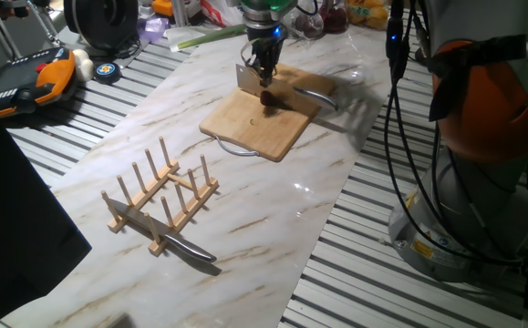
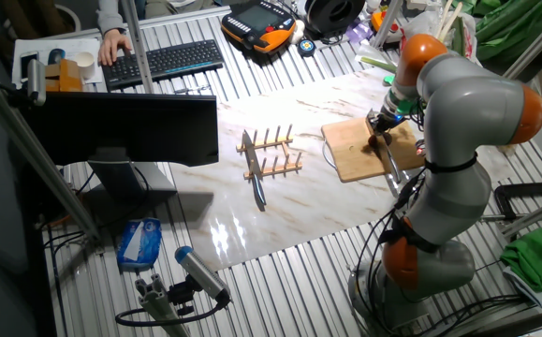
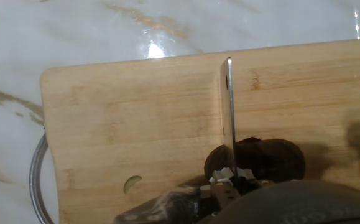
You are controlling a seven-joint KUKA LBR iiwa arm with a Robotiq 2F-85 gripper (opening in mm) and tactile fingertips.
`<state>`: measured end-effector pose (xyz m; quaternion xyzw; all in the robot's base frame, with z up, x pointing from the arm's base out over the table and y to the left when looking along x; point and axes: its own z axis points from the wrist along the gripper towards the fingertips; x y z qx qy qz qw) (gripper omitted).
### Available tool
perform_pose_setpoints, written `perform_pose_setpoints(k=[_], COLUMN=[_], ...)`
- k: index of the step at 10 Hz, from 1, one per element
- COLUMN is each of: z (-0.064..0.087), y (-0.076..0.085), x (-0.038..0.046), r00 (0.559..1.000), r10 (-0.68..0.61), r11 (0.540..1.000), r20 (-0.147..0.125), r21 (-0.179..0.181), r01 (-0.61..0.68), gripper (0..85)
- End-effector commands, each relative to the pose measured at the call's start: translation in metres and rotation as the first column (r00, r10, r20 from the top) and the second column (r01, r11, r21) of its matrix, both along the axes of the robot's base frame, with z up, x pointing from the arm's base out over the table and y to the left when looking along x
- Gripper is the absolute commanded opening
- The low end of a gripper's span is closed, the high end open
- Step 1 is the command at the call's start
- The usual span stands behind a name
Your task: Chop the onions
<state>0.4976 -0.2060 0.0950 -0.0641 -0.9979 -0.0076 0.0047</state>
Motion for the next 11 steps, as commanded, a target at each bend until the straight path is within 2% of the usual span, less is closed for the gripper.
perform_pose_setpoints(k=[1, 5, 11], z=[0.0, -0.0007, -0.0014], y=[-0.0001, -0.002, 0.0001], x=[0.0007, 0.0037, 0.0058], r00=[1.0, 1.0, 1.0], r10=[-0.001, 0.0, 0.0], r11=[1.0, 1.0, 1.0], r20=[0.0, -0.013, -0.002], r21=[0.003, 0.007, 0.007], r01=[0.001, 0.0, 0.0], gripper=[0.7, 0.7, 0.7])
